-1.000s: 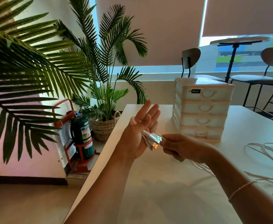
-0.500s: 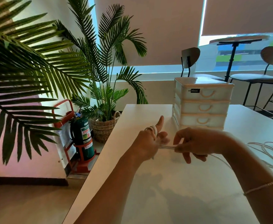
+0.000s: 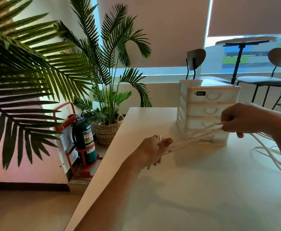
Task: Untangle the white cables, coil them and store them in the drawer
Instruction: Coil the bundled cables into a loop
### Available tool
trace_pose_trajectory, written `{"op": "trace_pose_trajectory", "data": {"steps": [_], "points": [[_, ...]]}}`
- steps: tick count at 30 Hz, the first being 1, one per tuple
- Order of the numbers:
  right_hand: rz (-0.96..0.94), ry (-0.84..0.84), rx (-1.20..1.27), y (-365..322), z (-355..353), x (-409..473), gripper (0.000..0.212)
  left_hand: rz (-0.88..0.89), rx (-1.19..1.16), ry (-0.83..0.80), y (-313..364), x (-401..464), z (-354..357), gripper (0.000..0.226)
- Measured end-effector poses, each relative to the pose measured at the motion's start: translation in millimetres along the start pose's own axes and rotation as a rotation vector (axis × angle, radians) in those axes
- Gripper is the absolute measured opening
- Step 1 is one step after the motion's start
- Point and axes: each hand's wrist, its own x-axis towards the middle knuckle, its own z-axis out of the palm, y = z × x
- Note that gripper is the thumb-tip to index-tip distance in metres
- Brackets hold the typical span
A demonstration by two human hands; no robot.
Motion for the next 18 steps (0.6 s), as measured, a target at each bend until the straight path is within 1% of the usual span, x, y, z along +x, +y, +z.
{"op": "trace_pose_trajectory", "data": {"steps": [2, 4, 5, 6, 7, 8, 9, 10, 11, 12, 13, 14, 15, 17, 18], "points": [[0.045, 0.122, -0.051, 10.0, -0.7, 1.6, 0.025, -0.013, -0.010, -0.034, 0.0, -1.5, -2.6, 0.047], [0.140, 0.261, -0.122, 28.4, 4.4, 9.8, 0.026, -0.017, -0.005, -0.057, 1.5, -2.1, -3.8, 0.050], [0.203, 0.302, -0.133, 38.8, 7.0, 15.1, 0.024, -0.026, 0.002, -0.053, 1.6, -2.1, -5.0, 0.050], [0.264, 0.293, -0.168, 49.9, 10.7, 21.4, 0.017, -0.044, 0.005, -0.039, 0.9, -1.8, -6.7, 0.050], [0.316, 0.248, -0.229, 59.1, 17.1, 24.6, 0.010, -0.063, 0.004, -0.018, -0.6, -1.9, -8.9, 0.050], [0.364, 0.193, -0.288, 65.8, 24.2, 26.1, 0.021, -0.072, 0.002, 0.001, -2.4, -1.8, -10.9, 0.051], [0.388, 0.114, -0.326, 60.5, 29.8, 19.2, 0.036, -0.075, -0.005, 0.016, -3.7, -1.5, -12.4, 0.051], [0.343, 0.066, -0.317, 48.8, 36.3, 13.5, 0.050, -0.078, -0.020, 0.024, -4.6, -0.9, -12.9, 0.052], [0.234, 0.057, -0.285, 29.6, 42.9, 6.4, 0.061, -0.081, -0.040, 0.024, -4.7, -0.4, -12.8, 0.052], [0.070, 0.078, -0.204, 6.4, 49.8, -0.4, 0.068, -0.084, -0.060, 0.018, -4.1, 0.3, -11.5, 0.053], [-0.111, 0.110, -0.075, -17.0, 59.6, -6.9, 0.068, -0.085, -0.076, 0.009, -3.5, 0.9, -9.4, 0.055], [-0.278, 0.126, 0.022, -38.3, 71.7, -13.2, 0.063, -0.080, -0.092, 0.000, -3.9, 1.8, -7.0, 0.057], [-0.402, 0.137, 0.082, -55.3, 83.7, -18.0, 0.055, -0.073, -0.113, -0.003, -5.0, 2.1, -5.2, 0.058], [-0.548, 0.221, 0.134, -71.3, 102.4, -17.5, 0.034, -0.069, -0.173, -0.005, -7.7, 1.5, -3.9, 0.058], [-0.579, 0.269, 0.178, -72.0, 104.3, -15.8, 0.023, -0.070, -0.218, -0.019, -8.3, 0.8, -3.9, 0.056]]}}
